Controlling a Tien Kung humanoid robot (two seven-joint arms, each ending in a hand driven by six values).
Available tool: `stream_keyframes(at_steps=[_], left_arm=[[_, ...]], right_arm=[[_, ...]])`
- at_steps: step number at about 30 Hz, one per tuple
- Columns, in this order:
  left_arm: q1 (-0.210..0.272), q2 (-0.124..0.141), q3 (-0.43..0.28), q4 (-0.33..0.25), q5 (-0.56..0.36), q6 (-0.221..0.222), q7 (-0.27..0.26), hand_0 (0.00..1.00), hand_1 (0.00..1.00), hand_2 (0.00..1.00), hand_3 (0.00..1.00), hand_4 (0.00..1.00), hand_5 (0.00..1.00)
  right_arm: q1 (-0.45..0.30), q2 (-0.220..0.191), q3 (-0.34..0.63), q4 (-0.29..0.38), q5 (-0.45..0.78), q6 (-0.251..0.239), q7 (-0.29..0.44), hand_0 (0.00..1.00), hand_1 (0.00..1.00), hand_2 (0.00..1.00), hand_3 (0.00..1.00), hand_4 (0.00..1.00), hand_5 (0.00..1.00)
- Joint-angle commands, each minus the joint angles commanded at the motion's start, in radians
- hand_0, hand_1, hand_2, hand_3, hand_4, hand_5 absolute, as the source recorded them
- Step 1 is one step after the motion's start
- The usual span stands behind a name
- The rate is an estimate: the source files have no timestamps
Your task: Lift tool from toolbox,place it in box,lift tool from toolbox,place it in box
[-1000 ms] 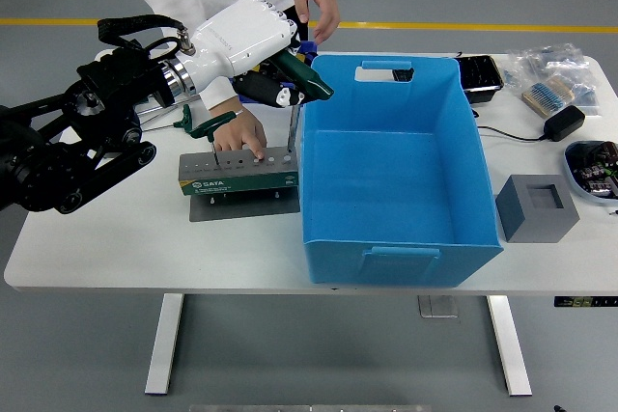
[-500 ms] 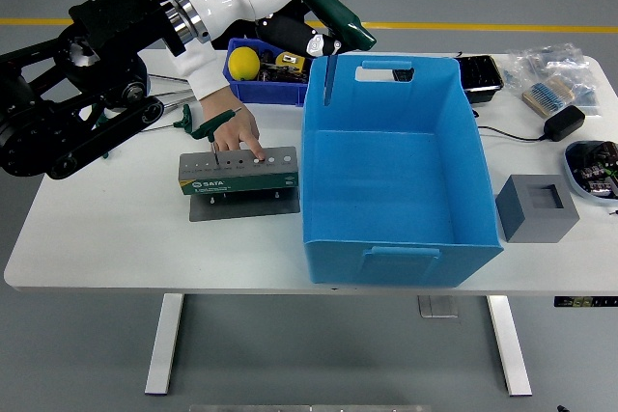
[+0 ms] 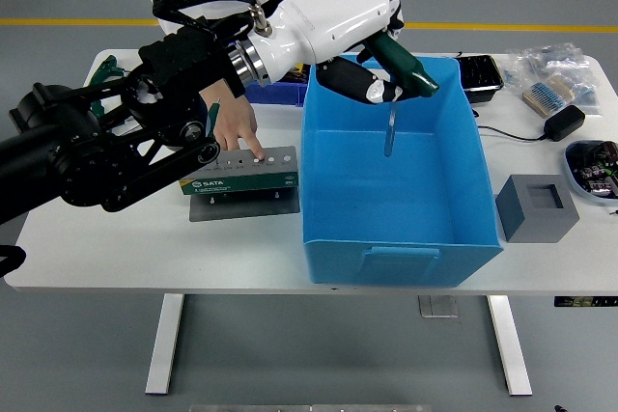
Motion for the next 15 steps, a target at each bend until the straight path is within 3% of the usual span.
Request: stream_keyframes(at_steps=[7,8,9,14,15], left_arm=[[0.008,-0.075,0.103,0.122,-0.056,0.02,-0.015,0.123,0.009,0.091,0.104,0.831,0.607],[0.006,-0.082,0.114,0.139,-0.067,0.023,-0.016,0.123,0.009,0.091,0.104,0.831,0.607],[0.005,-0.086,0.121,0.152,-0.075,0.024,-0.017,0.192,0.127,0.218,0.262,0.834,0.594],[-0.001,-0.099,0.142,0.214,-0.094,-0.021,0.009,0.192,0.127,0.218,0.262,0.834,0.594],[-0.002,-0.101,0.142,0.223,-0.097,-0.033,0.017,0.39,0.424,0.543,0.532,0.882,0.577]], right_arm=[[0.007,-0.003,-0.001,0.002,0.001,0.001,0.0,0.67,0.639,0.704,0.571,0.831,0.738],[0.009,-0.004,-0.003,0.002,0.005,0.0,0.001,0.67,0.639,0.704,0.571,0.831,0.738],[0.012,-0.005,-0.006,0.002,0.01,0.0,0.003,0.671,0.638,0.704,0.571,0.831,0.738],[0.019,-0.01,-0.017,0.0,0.036,-0.002,0.011,0.671,0.638,0.704,0.571,0.831,0.738],[0.019,-0.01,-0.017,0.0,0.036,-0.002,0.011,0.669,0.634,0.703,0.571,0.832,0.739]])
